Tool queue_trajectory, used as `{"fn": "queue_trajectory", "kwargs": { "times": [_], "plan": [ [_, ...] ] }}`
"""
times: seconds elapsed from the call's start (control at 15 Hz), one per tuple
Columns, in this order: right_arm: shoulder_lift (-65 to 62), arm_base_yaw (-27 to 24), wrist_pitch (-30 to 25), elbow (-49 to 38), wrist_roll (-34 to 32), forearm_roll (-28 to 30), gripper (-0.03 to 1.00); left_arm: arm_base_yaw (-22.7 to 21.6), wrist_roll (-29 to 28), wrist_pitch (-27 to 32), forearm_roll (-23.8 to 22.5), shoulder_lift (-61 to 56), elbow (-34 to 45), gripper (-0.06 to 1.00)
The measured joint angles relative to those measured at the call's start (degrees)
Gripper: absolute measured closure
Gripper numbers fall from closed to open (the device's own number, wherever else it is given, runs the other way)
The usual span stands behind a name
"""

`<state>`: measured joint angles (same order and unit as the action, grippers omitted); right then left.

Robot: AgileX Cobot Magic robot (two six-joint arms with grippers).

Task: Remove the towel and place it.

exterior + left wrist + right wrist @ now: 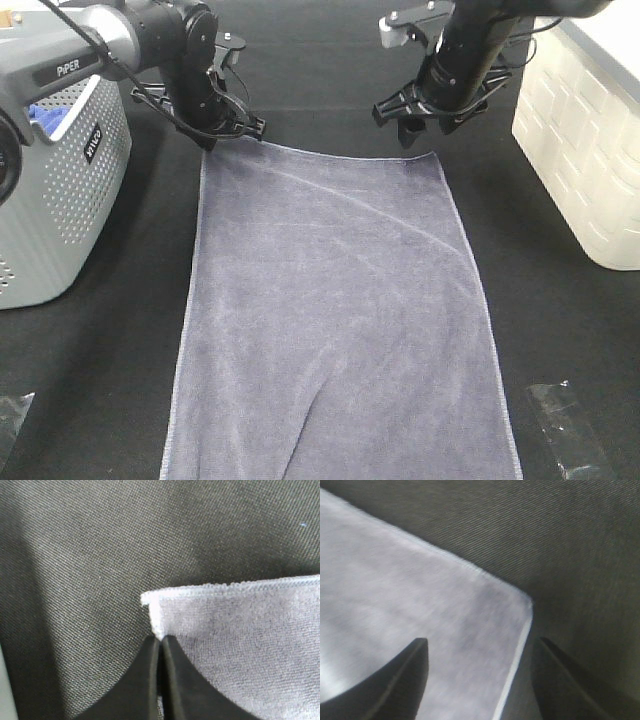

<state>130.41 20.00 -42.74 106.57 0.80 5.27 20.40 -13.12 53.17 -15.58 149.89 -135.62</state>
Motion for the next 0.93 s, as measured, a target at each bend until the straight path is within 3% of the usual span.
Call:
{"fn": "queue_trajectory", "kwargs": {
  "times": [0.33,0.67,0.93],
  "plan": [
    [6.6,-0.2,1.4,3.4,-0.3,2.6,0.41,0.0,0.0,0.0,0.5,0.0,0.0,0.94],
    [7.3,-4.0,3.2,3.5,-3.0,0.1,0.42,0.0,-0.1,-0.2,0.5,0.0,0.0,0.94],
    [9.7,-4.0,4.2,3.6,-2.1,-2.3,0.45,0.0,-0.1,-0.6,0.5,0.0,0.0,0.94]
  ]
}}
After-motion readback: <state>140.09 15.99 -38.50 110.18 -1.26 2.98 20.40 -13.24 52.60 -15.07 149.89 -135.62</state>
